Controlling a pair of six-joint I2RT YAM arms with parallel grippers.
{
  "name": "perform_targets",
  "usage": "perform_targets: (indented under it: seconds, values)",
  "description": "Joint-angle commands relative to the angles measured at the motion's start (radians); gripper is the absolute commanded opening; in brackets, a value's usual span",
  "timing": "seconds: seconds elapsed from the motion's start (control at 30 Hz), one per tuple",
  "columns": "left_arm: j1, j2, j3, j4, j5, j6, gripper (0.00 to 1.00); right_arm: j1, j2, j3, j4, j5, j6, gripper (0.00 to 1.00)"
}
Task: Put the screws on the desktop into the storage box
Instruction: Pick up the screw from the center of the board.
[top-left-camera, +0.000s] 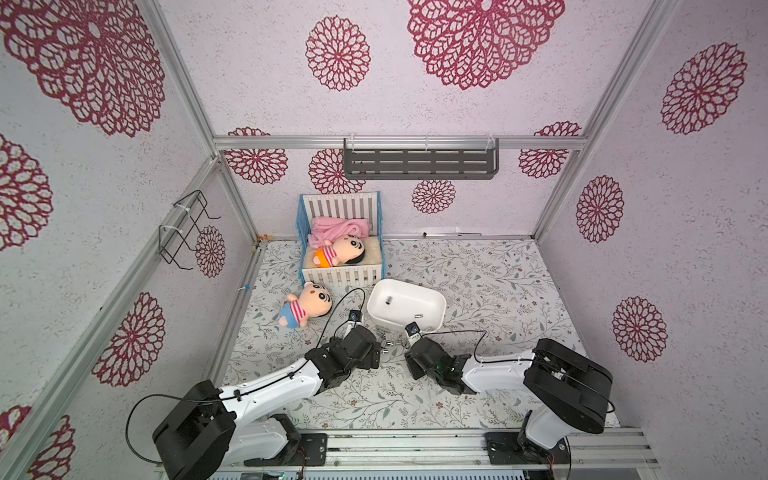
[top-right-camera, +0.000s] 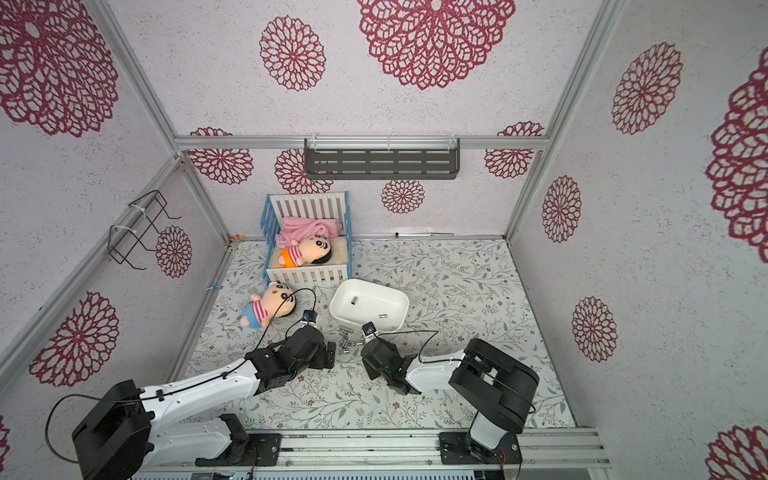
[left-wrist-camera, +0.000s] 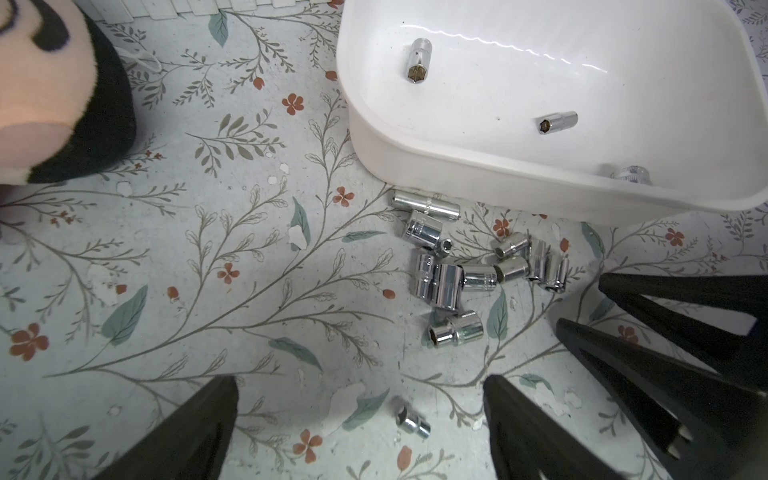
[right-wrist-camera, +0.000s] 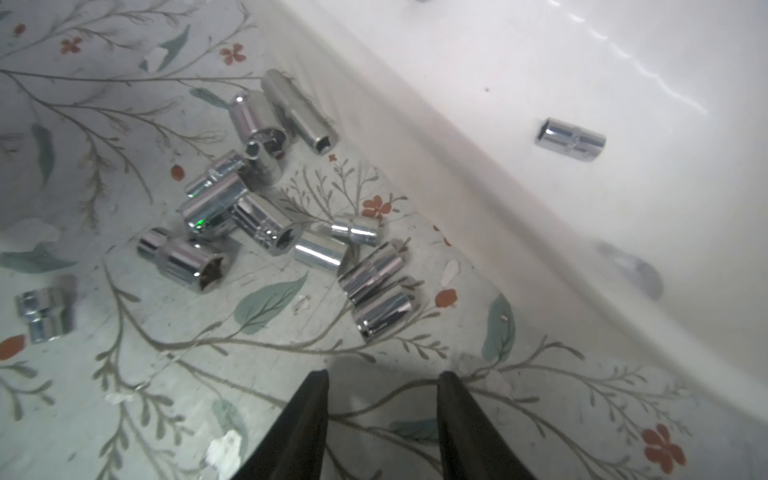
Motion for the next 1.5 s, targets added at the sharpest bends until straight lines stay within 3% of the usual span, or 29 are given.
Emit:
perform_targets:
  seconds: [0.0, 0.83, 1.47]
  values:
    - [-0.017, 0.001, 0.025, -0.015, -0.014, 0.009, 0.97, -0.024, 0.018, 0.026, -0.012, 0.033, 0.022, 0.47]
    - [-0.029, -0.003, 0.026, -0.015, -0.031, 0.017, 0.97, -0.032, 0.127, 0.096, -0.049, 0.013, -0.015, 0.43]
    - [-0.035, -0.001, 0.03, -0.02, -0.046, 0.017, 0.97, -0.032, 0.024, 0.04, -0.064, 0.063, 0.045, 0.36]
